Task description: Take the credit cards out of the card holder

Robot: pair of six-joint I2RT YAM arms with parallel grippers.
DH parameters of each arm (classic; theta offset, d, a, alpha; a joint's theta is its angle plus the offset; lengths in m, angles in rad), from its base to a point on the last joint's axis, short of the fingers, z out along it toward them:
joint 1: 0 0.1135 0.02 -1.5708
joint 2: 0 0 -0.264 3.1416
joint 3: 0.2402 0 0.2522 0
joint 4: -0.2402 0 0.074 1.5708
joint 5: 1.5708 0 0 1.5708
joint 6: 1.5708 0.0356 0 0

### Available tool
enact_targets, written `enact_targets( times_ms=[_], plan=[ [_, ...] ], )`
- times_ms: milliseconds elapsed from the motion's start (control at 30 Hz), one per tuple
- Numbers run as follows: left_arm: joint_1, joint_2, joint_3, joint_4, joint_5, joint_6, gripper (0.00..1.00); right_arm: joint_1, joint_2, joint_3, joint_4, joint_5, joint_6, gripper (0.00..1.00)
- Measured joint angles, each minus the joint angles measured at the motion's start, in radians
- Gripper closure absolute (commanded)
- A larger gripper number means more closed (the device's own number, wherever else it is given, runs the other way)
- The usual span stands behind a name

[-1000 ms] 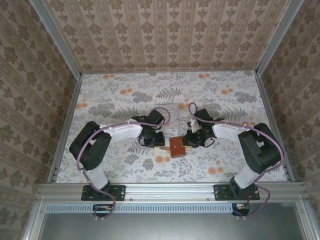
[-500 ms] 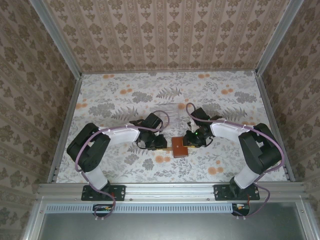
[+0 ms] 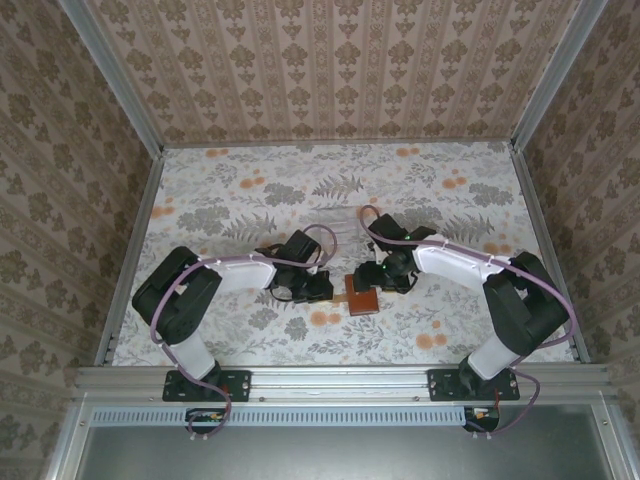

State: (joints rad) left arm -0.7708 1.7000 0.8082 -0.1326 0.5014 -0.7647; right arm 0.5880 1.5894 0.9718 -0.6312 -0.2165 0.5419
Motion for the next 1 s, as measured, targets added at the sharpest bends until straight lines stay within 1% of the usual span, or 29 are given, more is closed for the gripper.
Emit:
enact_targets(
  times_ms=[167,400,533,667,833,1000],
  plan=[
    [0.018,-0.001,-0.037,0.067,0.043,-0.013,0.94,0.059,0.030,0.069,-0.044,0.062,0.012,0.04],
    [0.034,0.000,-0.063,0.130,0.076,-0.020,0.95,0.108,0.140,0.153,-0.102,0.138,0.023,0.01],
    [0.050,0.001,-0.084,0.166,0.099,-0.020,0.95,0.135,0.209,0.221,-0.132,0.172,0.034,0.02],
    [0.064,0.005,-0.098,0.198,0.126,-0.020,0.95,0.155,0.254,0.265,-0.163,0.213,0.039,0.05],
    [0.087,0.005,-0.121,0.227,0.158,-0.019,0.95,0.159,0.259,0.269,-0.194,0.240,0.047,0.09],
    [0.105,0.006,-0.138,0.253,0.185,-0.016,0.96,0.159,0.259,0.269,-0.212,0.251,0.064,0.10]
  ],
)
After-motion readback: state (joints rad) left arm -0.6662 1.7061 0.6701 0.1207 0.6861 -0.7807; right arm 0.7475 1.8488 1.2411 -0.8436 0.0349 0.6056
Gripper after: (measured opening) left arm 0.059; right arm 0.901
